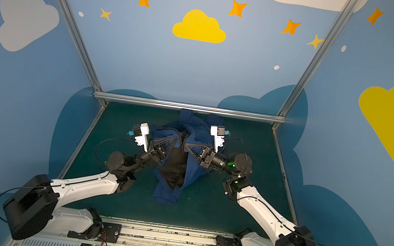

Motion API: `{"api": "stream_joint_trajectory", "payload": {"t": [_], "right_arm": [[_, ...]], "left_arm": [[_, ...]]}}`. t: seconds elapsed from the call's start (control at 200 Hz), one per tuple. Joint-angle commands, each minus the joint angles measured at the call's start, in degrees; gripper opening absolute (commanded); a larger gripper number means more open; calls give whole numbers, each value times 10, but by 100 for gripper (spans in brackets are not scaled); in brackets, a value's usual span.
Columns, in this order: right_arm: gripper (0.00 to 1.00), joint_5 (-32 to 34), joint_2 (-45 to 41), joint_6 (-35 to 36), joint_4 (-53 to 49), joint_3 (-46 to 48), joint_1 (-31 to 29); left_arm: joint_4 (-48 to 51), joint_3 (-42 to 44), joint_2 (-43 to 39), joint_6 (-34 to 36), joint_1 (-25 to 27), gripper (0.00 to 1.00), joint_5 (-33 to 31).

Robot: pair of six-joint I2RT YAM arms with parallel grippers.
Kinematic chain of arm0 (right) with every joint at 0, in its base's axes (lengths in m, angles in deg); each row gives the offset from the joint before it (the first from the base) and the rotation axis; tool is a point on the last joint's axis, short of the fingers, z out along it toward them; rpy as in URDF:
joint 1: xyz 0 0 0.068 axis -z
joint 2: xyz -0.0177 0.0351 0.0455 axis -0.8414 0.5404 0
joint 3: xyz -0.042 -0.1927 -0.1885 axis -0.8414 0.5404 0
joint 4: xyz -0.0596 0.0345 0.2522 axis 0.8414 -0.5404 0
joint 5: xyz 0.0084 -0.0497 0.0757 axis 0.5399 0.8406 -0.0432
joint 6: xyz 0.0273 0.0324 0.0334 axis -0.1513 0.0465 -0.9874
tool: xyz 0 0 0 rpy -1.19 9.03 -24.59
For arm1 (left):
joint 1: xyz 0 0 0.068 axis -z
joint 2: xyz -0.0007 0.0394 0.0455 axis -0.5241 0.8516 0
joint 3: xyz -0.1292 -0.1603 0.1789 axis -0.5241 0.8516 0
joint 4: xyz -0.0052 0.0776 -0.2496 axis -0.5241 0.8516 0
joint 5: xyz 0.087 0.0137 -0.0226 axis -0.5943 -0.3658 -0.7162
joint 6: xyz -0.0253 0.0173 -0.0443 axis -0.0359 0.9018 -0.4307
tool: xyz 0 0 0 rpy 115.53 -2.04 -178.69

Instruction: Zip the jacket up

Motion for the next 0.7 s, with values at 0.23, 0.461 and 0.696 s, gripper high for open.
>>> {"api": "stream_joint_trajectory", "payload": {"t": [0.23, 0.461, 0.696], "right_arm": [[0, 6, 14, -37, 85, -20, 1], [0, 7, 23, -66, 139, -15, 2], [0, -6, -16, -48, 102, -23, 1]], "left_arm": [[-25, -19, -2, 7, 4, 3, -2], [-25, -40, -8, 13, 3, 3, 5], [-25, -68, -15, 9, -7, 3, 48]]}}
